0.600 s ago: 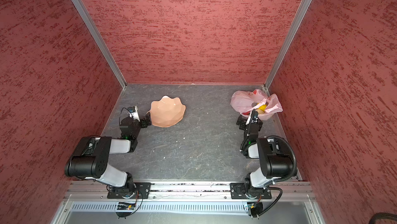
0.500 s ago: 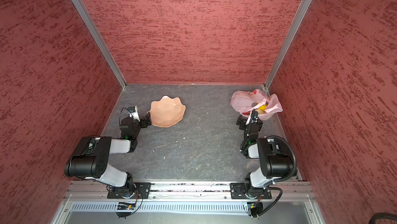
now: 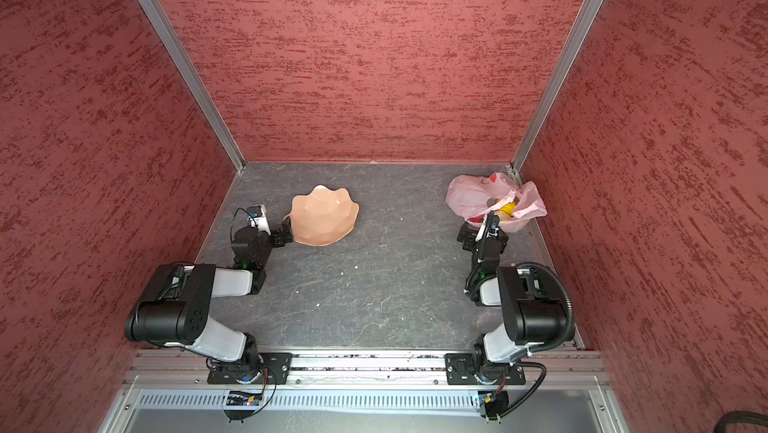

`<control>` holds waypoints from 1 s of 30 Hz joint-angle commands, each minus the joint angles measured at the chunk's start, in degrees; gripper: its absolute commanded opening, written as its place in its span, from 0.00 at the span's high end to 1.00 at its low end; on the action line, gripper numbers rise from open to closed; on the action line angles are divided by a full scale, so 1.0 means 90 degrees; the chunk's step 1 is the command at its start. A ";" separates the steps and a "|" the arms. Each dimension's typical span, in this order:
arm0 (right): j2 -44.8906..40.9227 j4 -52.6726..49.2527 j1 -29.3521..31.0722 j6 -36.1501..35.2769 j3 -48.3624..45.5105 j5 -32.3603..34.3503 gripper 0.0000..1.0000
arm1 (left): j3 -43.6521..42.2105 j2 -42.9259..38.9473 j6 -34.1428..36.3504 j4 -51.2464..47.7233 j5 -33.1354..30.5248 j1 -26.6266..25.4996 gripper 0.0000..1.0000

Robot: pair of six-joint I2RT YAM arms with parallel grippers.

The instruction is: Take the fake fruits out of the plastic bag

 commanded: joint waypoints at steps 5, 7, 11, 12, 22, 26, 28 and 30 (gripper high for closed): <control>-0.0015 0.0283 -0.0041 0.0007 0.0021 0.0058 0.01 | 0.0038 -0.0023 0.0100 0.0101 0.0051 0.0007 0.01; -0.0012 0.0283 -0.0046 -0.0009 0.0029 0.0058 0.01 | 0.0038 -0.0020 0.0101 0.0100 0.0060 0.0007 0.01; -0.0015 0.0281 -0.0041 0.0003 0.0028 0.0054 0.01 | 0.0038 -0.0027 0.0095 0.0094 0.0076 0.0021 0.01; -0.0012 0.0284 -0.0041 0.0002 0.0029 0.0054 0.01 | 0.0040 -0.0027 0.0074 0.0090 0.0166 0.0061 0.01; -0.1039 -0.3290 -0.0034 0.0108 0.1464 -0.0911 0.01 | 0.0376 -0.2266 -0.0869 -0.2430 -0.1507 -0.0130 0.01; -0.1705 -0.4808 -0.0031 0.1434 0.2078 -0.1434 0.01 | 0.1214 -0.3513 -0.3182 -0.5572 -0.1522 0.0354 0.01; -0.1957 -0.4910 -0.0031 0.1760 0.2151 -0.2314 0.01 | 0.1312 -0.3899 -0.3254 -0.6003 -0.1276 0.0410 0.01; -0.2013 -0.5171 -0.0031 0.2421 0.2303 -0.2763 0.01 | 0.1512 -0.4181 -0.3421 -0.6668 -0.1136 0.0401 0.01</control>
